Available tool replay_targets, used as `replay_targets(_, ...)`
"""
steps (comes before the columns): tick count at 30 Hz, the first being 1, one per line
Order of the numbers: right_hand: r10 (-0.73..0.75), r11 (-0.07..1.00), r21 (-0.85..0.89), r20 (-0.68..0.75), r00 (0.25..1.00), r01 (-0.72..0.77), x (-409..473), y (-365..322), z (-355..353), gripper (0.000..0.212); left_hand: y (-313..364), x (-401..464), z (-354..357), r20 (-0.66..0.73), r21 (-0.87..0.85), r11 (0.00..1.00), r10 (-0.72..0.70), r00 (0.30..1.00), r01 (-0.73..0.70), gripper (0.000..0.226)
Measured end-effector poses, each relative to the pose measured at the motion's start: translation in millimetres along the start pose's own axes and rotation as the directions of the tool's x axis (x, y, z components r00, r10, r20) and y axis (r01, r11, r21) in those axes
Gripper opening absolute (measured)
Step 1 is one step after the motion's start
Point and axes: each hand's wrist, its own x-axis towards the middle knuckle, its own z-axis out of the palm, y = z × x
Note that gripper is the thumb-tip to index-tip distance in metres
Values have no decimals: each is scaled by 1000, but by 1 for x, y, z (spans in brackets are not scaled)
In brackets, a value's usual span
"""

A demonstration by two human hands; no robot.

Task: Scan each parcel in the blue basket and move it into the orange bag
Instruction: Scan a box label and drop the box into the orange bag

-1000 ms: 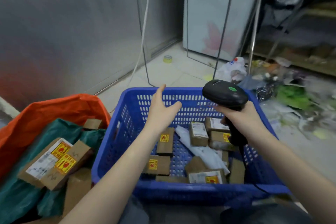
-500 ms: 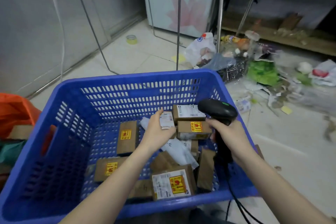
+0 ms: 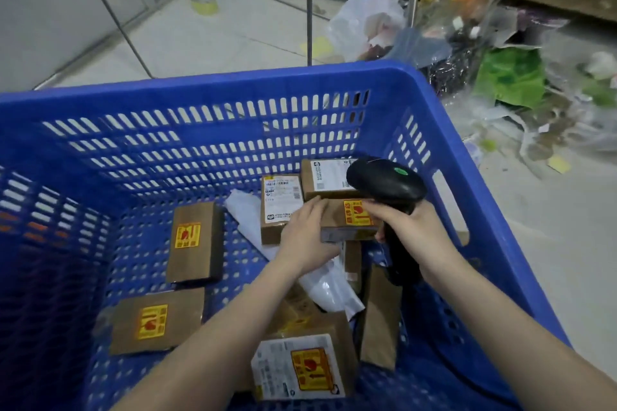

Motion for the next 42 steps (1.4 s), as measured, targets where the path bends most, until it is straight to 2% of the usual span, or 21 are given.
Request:
replay_targets(4,4,1000,-4,10,1000,-4,11,5,2,6,-5,17,6,-47,103,993,55,997,-50,84)
replay_targets(7,2,1000,-22,16,1000,-2,14,5,1,7,-5,17,4,-105,249,968,52,993,-24,83)
replay_targets(10,-2,1000,-10,3,1000,2,8,3,0,9,1,10,-3,-89,348,937,76,993,-41,70)
replay_targets(12,-24,999,27,-27,999,25,-2,-8,1,8,8,1,-20,-100,283,959,65,993,-35,66)
replay_targets(14,-45,996,72,-67,997,50,-12,-19,0,7,15,-8,-42,-135,149,989,26,990,-5,64)
replay_targets(17,-61,984,162,-111,992,78,-36,-50,0,9,31,-32,-93,-194,-187,981,-88,977,52,55)
replay_targets(20,-100,959,253,-115,988,127,-65,-88,7,9,48,-63,-147,-215,-464,884,-184,959,66,45)
replay_targets(24,-199,942,253,-103,975,219,-108,-139,18,11,69,-116,-208,-240,-632,775,-188,952,-7,42)
replay_targets(27,-266,922,275,-56,962,271,-145,-170,32,12,83,-161,-238,-230,-752,655,-158,960,-73,30)
replay_targets(30,-331,892,315,-30,943,324,-180,-192,48,16,88,-202,-253,-260,-821,554,-149,954,-138,35)
replay_targets(34,-429,850,337,-6,903,405,-215,-206,66,21,85,-236,-256,-316,-844,498,-156,936,-202,35)
replay_targets(37,-444,851,321,18,896,415,-227,-201,76,22,77,-248,-256,-329,-840,503,-175,928,-203,30)
replay_targets(42,-447,857,302,35,894,417,-226,-187,81,26,61,-251,-258,-301,-806,565,-131,945,-178,37)
